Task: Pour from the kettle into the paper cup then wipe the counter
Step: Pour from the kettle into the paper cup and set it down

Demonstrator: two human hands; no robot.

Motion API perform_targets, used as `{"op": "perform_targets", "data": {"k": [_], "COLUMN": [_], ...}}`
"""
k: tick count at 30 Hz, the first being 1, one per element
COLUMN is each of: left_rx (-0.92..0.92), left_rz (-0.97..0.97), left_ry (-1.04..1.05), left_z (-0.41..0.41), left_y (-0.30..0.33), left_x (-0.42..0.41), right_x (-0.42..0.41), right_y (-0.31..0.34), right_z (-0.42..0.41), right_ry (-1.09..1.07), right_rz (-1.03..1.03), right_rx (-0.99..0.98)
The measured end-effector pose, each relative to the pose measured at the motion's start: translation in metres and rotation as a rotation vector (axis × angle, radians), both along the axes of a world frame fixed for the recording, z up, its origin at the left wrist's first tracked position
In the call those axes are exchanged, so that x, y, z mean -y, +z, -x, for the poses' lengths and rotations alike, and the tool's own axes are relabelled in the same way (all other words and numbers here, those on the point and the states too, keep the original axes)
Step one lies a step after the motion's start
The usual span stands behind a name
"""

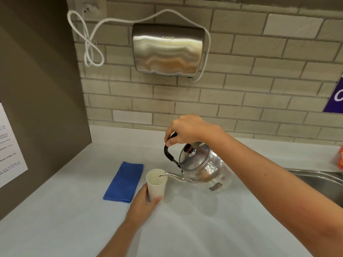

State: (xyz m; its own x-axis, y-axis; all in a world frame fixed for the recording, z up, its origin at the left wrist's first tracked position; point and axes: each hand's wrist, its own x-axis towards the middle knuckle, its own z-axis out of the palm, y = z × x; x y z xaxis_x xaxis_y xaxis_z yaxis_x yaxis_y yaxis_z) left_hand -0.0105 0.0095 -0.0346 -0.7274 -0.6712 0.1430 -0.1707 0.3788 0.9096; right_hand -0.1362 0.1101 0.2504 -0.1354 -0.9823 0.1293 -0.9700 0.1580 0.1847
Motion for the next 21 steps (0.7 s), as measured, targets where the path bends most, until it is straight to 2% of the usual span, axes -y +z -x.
{"op": "perform_targets", "data": {"k": [21], "left_rx": [0.002], "left_rz": [0.003], "left_ry": [-0.007], "left_z": [0.0004], "left_y": [-0.0036], "left_x": [0.002], "right_x": [0.0021], "right_y": [-0.0006], "right_z": [-0.0009], "right_ry": [-0.008], "right_rz": [-0.024], "right_rx": [-0.006]}}
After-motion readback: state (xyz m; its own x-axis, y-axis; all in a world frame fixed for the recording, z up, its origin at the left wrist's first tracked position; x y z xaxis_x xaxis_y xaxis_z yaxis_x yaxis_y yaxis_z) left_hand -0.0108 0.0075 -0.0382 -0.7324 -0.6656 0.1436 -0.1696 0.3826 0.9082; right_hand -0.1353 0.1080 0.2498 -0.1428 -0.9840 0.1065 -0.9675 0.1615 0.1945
